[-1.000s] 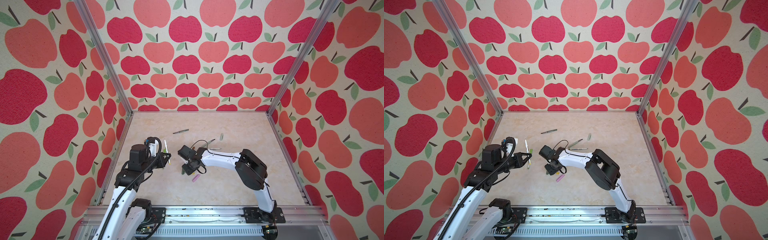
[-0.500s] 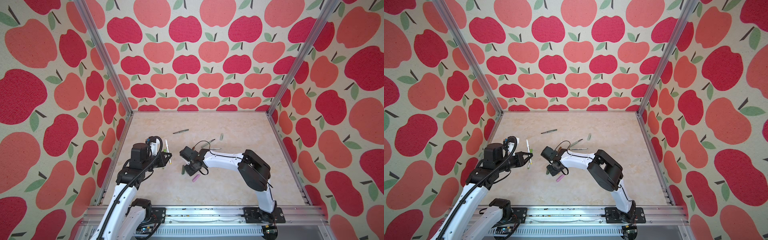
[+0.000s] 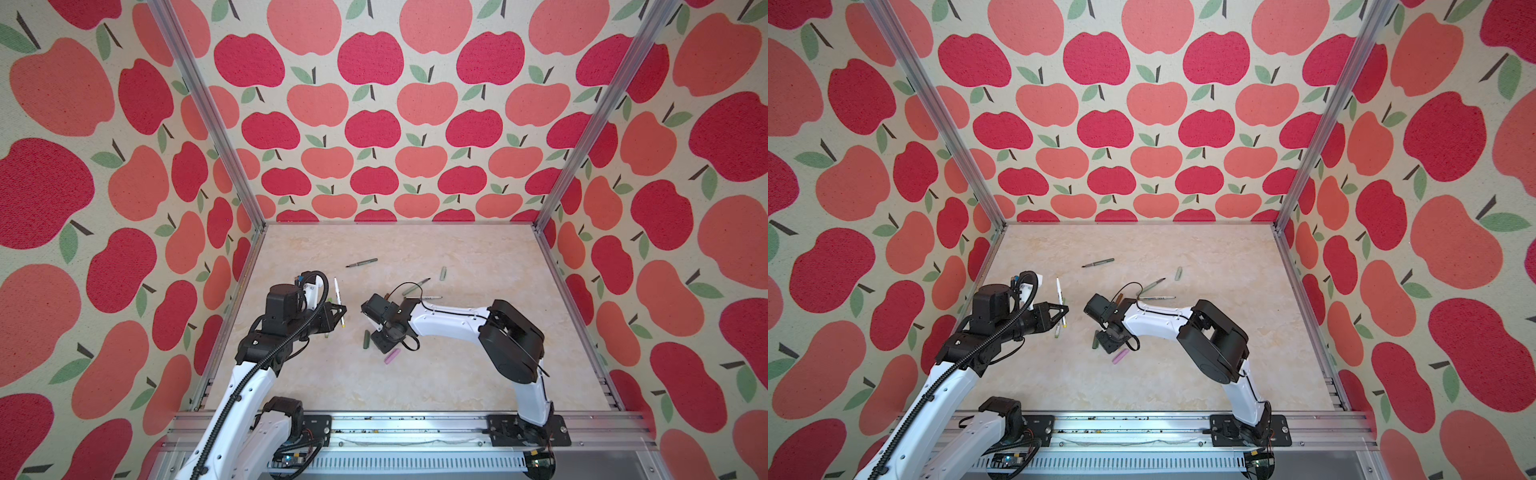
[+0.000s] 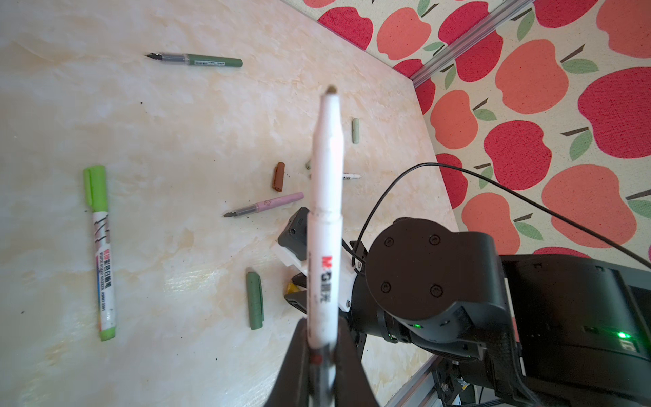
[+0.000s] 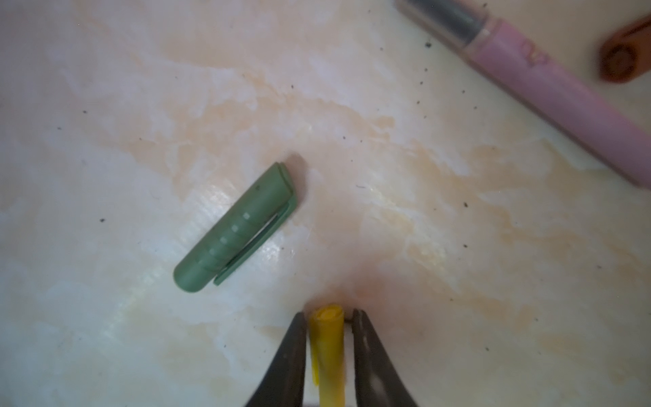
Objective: Insert the pens into the pen caps
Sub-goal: 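Grasp the yellow cap with the right gripper and lift it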
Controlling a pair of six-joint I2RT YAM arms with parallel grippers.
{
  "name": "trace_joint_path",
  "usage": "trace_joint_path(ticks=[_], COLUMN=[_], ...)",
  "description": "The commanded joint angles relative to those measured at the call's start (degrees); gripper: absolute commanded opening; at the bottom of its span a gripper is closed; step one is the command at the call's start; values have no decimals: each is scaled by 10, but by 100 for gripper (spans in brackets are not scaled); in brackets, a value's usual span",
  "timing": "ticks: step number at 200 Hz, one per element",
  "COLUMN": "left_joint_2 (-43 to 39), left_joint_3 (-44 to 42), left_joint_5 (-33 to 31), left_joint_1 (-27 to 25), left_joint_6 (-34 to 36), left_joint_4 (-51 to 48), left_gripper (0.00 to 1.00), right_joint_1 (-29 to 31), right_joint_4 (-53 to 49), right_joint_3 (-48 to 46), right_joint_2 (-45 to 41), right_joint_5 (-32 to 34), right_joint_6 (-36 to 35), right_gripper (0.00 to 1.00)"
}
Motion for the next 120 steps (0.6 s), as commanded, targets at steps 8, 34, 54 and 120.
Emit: trace_joint_path(ticks=[8,34,54,120], left_joint_2=[6,10,13,19], left_joint_3=[21,21,21,28], left_joint_5=[-5,-10,-12,-17], left_joint_1=[-8,-15,-19,-27], left_joint_6=[7,6,6,7], left_joint_4=[18,21,25,25], left_gripper=[6,6,6,6], right_joint_1=[-3,-3,-3,-6], right_joint_4=[-29,-28,-27,-21], right_joint_3=[-23,-32,-31,-8], right_joint_2=[-28,-35,-28,-1], right_joint_5=[9,11,12,0], right_joint_6=[-7,-7,-9,-12], right_gripper=[30,30,30,20])
